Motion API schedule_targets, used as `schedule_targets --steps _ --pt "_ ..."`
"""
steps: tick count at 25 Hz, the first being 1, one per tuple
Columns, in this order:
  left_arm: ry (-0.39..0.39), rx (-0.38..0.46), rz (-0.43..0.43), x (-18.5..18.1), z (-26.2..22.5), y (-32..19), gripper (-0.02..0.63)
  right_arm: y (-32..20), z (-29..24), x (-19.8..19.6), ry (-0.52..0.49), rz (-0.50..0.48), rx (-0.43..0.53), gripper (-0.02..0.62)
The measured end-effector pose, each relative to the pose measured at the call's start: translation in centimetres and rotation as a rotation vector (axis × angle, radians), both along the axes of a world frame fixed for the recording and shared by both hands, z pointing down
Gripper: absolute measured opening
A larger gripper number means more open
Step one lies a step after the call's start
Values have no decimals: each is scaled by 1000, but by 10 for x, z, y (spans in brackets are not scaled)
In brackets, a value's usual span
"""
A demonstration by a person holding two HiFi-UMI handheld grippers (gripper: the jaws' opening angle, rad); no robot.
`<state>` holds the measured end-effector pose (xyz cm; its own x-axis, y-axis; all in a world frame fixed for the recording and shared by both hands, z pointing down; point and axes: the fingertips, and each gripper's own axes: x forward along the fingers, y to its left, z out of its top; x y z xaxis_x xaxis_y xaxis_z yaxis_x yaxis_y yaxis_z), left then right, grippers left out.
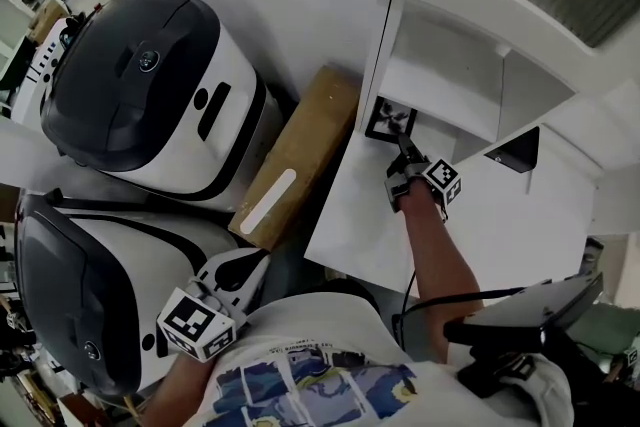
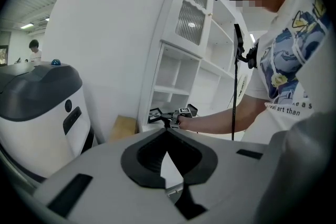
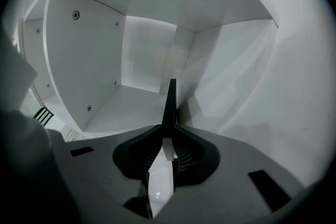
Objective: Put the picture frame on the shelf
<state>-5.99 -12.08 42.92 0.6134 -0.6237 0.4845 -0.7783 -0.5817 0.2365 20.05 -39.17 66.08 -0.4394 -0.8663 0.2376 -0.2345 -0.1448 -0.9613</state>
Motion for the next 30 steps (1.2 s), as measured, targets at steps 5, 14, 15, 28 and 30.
schedule_targets --steps 5,14,15,28,30 --pt "-3 -15 -13 -1 4 -7 14 -11 7 0 51 -13 -5 86" --pt "-15 -28 -26 0 10 -14 14 -24 18 4 248 -50 -27 107" --pt "-17 -28 -26 0 10 -14 14 -25 19 4 274 -55 -32 112" --pt "-31 -35 -26 -1 12 -12 14 -26 29 10 647 -144 -73 162" --pt "-32 -34 -28 -2 13 -11 14 -25 32 11 720 -164 -83 166"
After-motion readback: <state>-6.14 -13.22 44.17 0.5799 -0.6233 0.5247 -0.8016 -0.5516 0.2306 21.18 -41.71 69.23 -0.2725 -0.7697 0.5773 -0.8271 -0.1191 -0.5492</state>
